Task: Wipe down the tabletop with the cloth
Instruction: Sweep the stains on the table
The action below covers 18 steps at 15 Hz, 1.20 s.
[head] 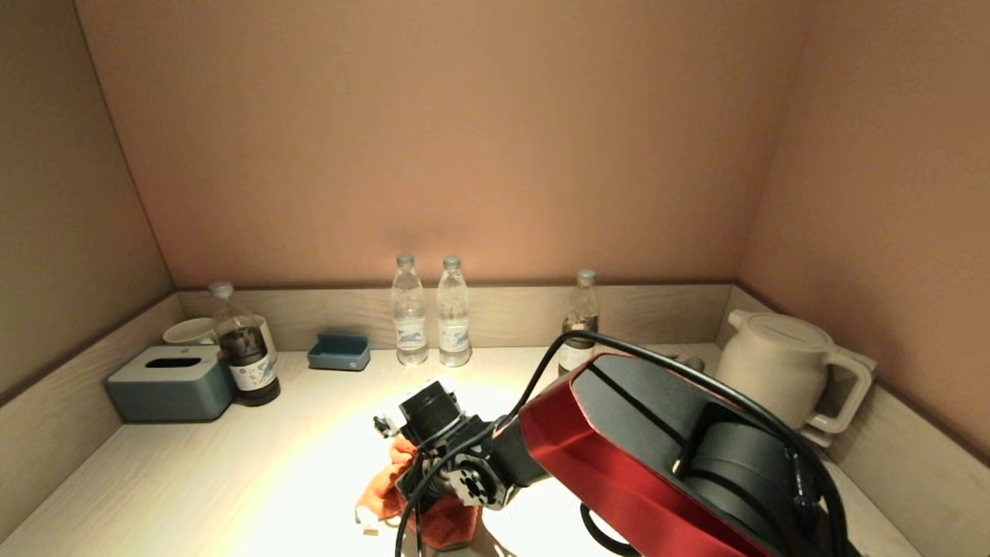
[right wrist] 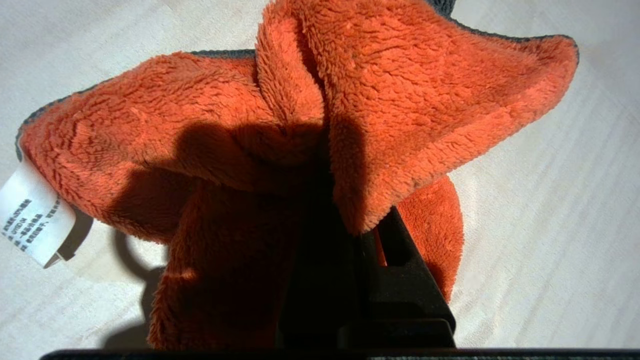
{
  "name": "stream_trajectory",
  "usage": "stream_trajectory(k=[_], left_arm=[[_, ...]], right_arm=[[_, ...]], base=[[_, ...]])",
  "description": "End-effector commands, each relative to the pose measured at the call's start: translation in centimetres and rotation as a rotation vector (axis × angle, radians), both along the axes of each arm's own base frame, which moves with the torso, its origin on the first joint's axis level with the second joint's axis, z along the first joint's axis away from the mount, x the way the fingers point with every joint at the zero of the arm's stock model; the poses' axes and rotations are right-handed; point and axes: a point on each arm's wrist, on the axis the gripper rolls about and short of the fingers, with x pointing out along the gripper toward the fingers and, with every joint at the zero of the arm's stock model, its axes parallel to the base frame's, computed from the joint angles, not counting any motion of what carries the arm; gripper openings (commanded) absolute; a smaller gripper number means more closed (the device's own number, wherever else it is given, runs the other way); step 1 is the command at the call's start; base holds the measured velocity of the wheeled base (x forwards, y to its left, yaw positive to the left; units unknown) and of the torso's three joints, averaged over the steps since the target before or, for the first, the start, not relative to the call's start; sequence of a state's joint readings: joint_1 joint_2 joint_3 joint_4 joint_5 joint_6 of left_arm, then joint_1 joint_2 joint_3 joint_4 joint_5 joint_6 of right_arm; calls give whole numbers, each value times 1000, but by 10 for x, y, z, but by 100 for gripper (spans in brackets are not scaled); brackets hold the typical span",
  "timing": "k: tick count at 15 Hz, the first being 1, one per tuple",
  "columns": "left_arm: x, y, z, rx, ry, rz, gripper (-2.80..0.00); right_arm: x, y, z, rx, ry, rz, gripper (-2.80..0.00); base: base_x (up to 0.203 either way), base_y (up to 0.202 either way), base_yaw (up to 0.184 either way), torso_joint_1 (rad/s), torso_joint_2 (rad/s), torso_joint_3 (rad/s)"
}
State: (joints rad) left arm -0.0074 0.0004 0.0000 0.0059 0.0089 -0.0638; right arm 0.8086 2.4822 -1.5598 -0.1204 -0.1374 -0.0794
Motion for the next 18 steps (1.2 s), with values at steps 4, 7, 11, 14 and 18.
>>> stream_trajectory(k=[4, 7, 11, 14, 18], left_arm=[[0, 0, 0, -1, 0, 0, -280], [0, 0, 0, -1, 0, 0, -280], [0, 0, 0, -1, 0, 0, -280], [0, 0, 0, -1, 0, 0, -280], [0, 0, 0, -1, 0, 0, -280]], right_arm=[[16, -2, -5, 13, -14, -26, -280], [24, -3, -3, 26, -30, -37, -280], [38, -2, -5, 45, -64, -46, -280], [45, 3, -11, 71, -127, -26, -280], [52, 9, -17, 81, -147, -21, -280]], base=[[0, 0, 0, 0, 0, 0], [0, 0, 0, 0, 0, 0], [0, 0, 0, 0, 0, 0], [0, 0, 0, 0, 0, 0], [0, 0, 0, 0, 0, 0]])
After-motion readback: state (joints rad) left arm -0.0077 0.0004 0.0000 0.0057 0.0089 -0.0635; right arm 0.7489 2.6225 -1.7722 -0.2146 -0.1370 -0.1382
